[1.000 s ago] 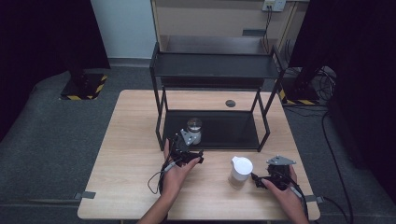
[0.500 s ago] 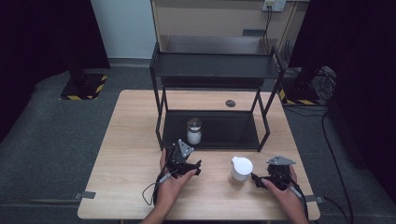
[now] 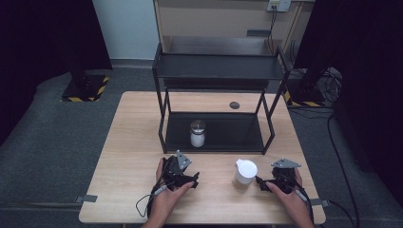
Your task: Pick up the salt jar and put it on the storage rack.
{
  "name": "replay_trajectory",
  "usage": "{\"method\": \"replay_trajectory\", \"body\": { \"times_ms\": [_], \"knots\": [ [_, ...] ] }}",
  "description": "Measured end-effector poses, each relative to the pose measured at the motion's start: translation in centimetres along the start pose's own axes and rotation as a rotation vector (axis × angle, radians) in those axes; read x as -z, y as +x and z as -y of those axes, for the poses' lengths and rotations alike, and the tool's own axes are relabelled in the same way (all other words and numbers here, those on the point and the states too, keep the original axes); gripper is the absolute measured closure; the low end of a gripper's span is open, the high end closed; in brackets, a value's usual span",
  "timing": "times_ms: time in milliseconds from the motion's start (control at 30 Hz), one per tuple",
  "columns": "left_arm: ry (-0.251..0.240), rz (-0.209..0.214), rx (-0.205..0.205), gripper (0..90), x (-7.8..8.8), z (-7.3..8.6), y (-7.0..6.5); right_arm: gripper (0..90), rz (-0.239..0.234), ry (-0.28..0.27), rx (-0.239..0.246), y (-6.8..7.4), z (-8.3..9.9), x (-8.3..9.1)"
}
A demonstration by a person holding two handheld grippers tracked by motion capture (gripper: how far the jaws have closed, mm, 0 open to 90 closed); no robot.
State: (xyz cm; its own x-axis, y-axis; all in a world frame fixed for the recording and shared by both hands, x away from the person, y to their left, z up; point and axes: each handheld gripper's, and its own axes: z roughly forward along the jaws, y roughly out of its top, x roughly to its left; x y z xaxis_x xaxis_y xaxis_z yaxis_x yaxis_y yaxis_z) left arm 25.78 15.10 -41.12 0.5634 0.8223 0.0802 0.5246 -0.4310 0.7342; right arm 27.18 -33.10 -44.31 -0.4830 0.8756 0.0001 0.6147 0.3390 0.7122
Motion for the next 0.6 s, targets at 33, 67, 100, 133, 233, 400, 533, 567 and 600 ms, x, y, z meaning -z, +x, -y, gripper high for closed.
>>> {"method": "replay_trajectory", "body": {
  "times_ms": [33, 67, 100, 133, 233, 400, 533, 567, 600],
  "knots": [
    [0.000, 0.002, 0.001, 3.8, 0.1, 0.0, 0.0, 0.9, 0.000, 0.000, 0.000, 0.0, 0.0, 0.0],
    [0.000, 0.001, -0.002, 3.8, 0.3, 0.0, 0.0, 0.9, 0.000, 0.000, 0.000, 0.0, 0.0, 0.0],
    [-0.001, 0.000, -0.003, 3.8, 0.4, 0.1, 0.0, 0.9, 0.000, 0.000, 0.000, 0.0, 0.0, 0.0],
    [0.000, 0.000, -0.007, 3.8, 0.5, 0.0, 0.1, 0.9, 0.000, 0.000, 0.000, 0.0, 0.0, 0.0],
    [0.003, -0.001, -0.009, 3.9, 0.7, 0.1, 0.2, 0.9, 0.000, 0.000, 0.000, 0.0, 0.0, 0.0],
    [0.006, -0.003, -0.004, 4.1, 1.2, 0.4, 0.6, 0.9, 0.000, 0.000, 0.000, 0.0, 0.0, 0.0],
    [0.009, -0.015, -0.001, 4.1, 1.6, 0.7, 0.9, 0.9, 0.000, 0.000, 0.000, 0.0, 0.0, 0.0],
    [0.010, -0.021, 0.003, 4.1, 1.7, 0.8, 1.1, 0.9, 0.000, 0.000, 0.000, 0.0, 0.0, 0.0],
    [0.008, -0.025, 0.010, 4.1, 1.9, 0.9, 1.2, 0.9, 0.000, 0.000, 0.000, 0.0, 0.0, 0.0]
  ]
}}
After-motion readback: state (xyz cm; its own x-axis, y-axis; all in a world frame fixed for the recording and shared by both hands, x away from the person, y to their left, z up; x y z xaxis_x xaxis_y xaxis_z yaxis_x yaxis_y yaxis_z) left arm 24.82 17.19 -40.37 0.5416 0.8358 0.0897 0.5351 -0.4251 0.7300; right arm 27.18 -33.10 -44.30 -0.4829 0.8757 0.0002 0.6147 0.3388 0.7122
